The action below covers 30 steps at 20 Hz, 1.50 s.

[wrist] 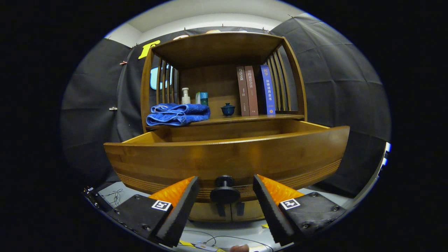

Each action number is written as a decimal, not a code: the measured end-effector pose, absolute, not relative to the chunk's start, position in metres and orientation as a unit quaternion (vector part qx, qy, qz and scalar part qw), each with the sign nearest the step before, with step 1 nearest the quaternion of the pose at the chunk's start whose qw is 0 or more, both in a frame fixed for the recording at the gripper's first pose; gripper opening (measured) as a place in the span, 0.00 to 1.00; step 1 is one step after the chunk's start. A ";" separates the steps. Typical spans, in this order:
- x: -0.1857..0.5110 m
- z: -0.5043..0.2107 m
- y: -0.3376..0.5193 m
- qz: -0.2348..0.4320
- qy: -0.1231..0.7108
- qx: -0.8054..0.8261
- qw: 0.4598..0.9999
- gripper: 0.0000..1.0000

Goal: Pull open the drawer, take out the items inside it, and place them on the countertop above the cabinet.

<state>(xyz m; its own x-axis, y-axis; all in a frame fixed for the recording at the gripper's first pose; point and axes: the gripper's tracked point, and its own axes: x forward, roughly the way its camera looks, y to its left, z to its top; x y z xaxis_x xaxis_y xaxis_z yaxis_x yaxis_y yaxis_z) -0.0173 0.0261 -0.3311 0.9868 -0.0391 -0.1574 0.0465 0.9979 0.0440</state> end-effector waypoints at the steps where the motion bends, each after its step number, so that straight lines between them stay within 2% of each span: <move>1: -0.021 -0.321 0.025 -0.020 0.078 0.027 0.996 0.98; 7: -0.031 -0.226 0.012 -0.014 0.056 0.045 0.997 0.99; 14: 0.008 -0.175 0.015 0.018 0.152 0.015 0.988 0.99; 18: 0.054 -0.199 0.021 0.029 0.254 0.034 0.966 0.99; 24: 0.104 -0.292 0.022 0.023 0.425 0.033 0.905 0.99; 27: 0.116 -0.322 0.014 0.007 0.470 0.025 0.882 0.93; 30: 0.130 -0.343 0.010 -0.006 0.489 0.022 0.872 0.92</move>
